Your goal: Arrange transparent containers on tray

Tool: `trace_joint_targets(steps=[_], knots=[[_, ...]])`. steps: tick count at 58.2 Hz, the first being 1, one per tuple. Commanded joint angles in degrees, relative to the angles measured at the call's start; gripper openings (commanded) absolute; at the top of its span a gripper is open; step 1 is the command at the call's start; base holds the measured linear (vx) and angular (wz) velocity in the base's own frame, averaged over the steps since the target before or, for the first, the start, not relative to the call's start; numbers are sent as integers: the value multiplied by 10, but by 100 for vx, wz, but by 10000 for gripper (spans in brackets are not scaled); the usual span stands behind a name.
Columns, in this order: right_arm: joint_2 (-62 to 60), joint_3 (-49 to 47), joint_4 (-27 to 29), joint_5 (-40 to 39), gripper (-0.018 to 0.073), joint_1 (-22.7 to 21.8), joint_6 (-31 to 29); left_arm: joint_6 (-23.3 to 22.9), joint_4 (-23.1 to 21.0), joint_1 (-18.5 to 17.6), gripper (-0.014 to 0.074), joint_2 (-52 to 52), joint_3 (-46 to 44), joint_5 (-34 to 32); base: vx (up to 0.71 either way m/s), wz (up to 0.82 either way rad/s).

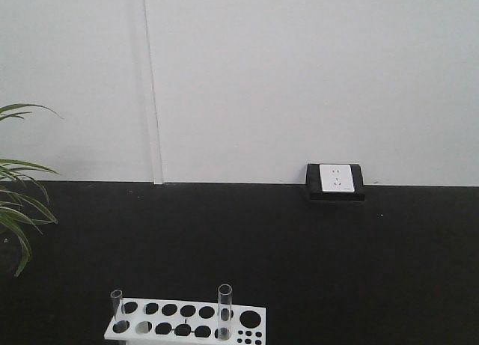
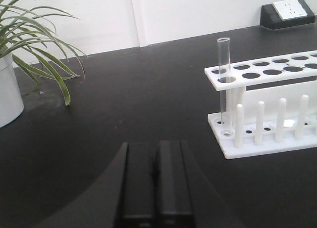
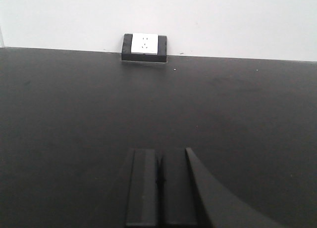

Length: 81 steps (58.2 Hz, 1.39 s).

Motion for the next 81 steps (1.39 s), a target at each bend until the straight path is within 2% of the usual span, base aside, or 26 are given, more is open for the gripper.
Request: trace_joint_targets(steps=[1, 57, 81], knots=[[1, 5, -6, -45, -11, -4, -1, -2, -2, 1, -8, -8, 17, -51, 0, 0], [1, 5, -6, -48, -11, -4, -1, -2, -2, 1, -8, -8, 17, -56, 0, 0], [1, 5, 10, -149, -11, -4, 6, 0, -2, 1, -8, -8, 16, -172, 0, 0]])
